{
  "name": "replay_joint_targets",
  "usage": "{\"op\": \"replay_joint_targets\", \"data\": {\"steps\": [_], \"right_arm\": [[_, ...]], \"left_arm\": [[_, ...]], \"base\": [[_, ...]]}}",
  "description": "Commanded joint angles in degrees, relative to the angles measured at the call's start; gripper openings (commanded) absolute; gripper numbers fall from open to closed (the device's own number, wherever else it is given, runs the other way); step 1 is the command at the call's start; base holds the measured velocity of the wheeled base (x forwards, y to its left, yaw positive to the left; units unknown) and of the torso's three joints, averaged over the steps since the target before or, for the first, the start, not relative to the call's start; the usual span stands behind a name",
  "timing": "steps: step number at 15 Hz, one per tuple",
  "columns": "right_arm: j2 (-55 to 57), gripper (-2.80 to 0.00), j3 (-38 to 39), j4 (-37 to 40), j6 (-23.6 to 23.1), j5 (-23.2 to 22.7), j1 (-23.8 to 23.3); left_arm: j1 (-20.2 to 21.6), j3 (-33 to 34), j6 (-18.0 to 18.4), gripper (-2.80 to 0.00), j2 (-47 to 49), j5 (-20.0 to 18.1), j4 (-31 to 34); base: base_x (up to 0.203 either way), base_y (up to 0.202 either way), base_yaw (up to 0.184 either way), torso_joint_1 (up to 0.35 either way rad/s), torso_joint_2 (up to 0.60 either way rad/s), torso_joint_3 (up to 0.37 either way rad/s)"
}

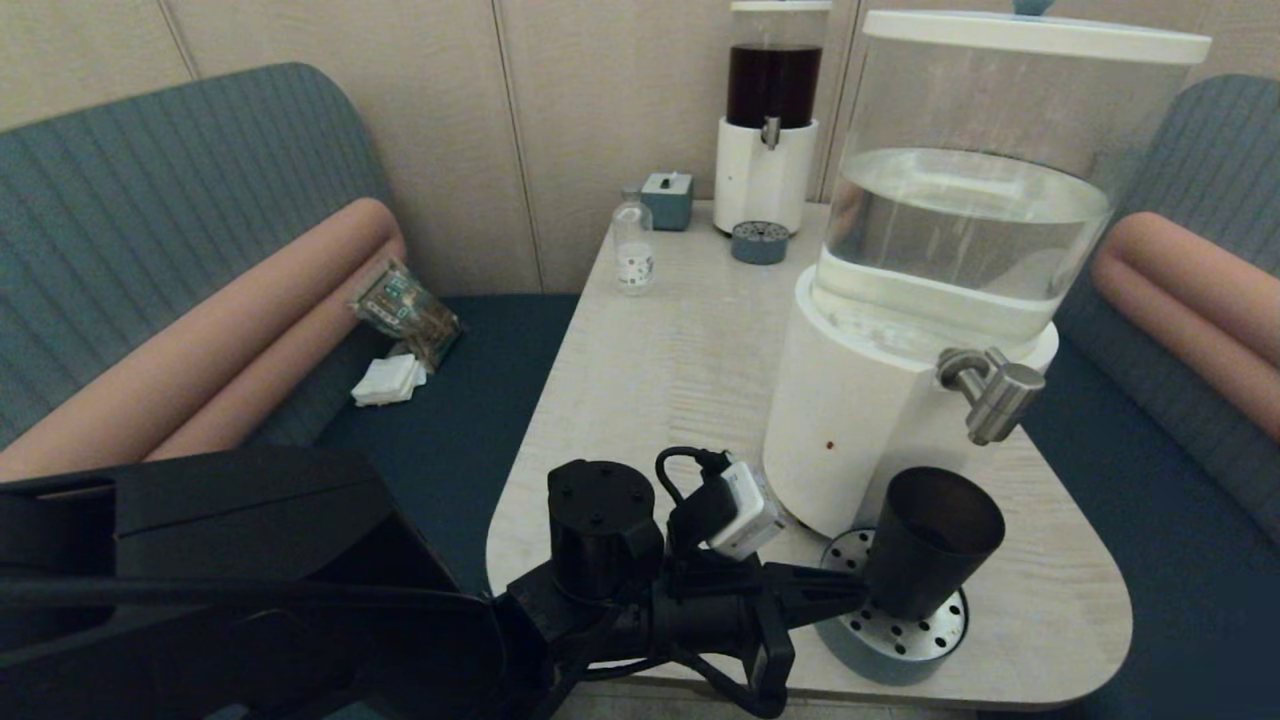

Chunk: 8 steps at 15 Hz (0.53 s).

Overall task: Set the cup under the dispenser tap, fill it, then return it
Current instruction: Place the cup next to the water dispenser

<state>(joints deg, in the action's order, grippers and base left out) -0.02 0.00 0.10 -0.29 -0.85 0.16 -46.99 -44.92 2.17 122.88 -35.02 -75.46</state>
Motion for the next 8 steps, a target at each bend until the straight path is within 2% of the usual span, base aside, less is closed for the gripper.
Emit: {"op": "replay_joint_targets", "data": {"steps": [1, 2, 3, 8], "right_arm": [[-0.1, -2.8, 0.0, 0.0, -0.1, 0.0, 0.0], [-0.1, -2.8, 0.1, 0.0, -0.1, 0.0, 0.0], [-0.1, -2.8, 0.0, 0.0, -0.1, 0.0, 0.0], [-0.1, -2.8, 0.0, 0.0, -0.1, 0.0, 0.0]], "left_arm": [[0.0, -0.7, 0.0, -2.8, 0.3, -0.1, -0.5], [0.1, -1.4, 0.0, -2.8, 0.3, -0.1, -0.4], [0.0, -1.6, -0.4, 0.0, 0.3, -0.1, -0.4], [0.1, -1.7, -0.9, 0.0, 0.5, -0.1, -0.5]], "base": [[0.0, 0.0, 0.0, 0.0, 0.0, 0.0], [0.0, 0.0, 0.0, 0.0, 0.0, 0.0], [0.0, 0.0, 0.0, 0.0, 0.0, 0.0], [0.0, 0.0, 0.0, 0.0, 0.0, 0.0]]}}
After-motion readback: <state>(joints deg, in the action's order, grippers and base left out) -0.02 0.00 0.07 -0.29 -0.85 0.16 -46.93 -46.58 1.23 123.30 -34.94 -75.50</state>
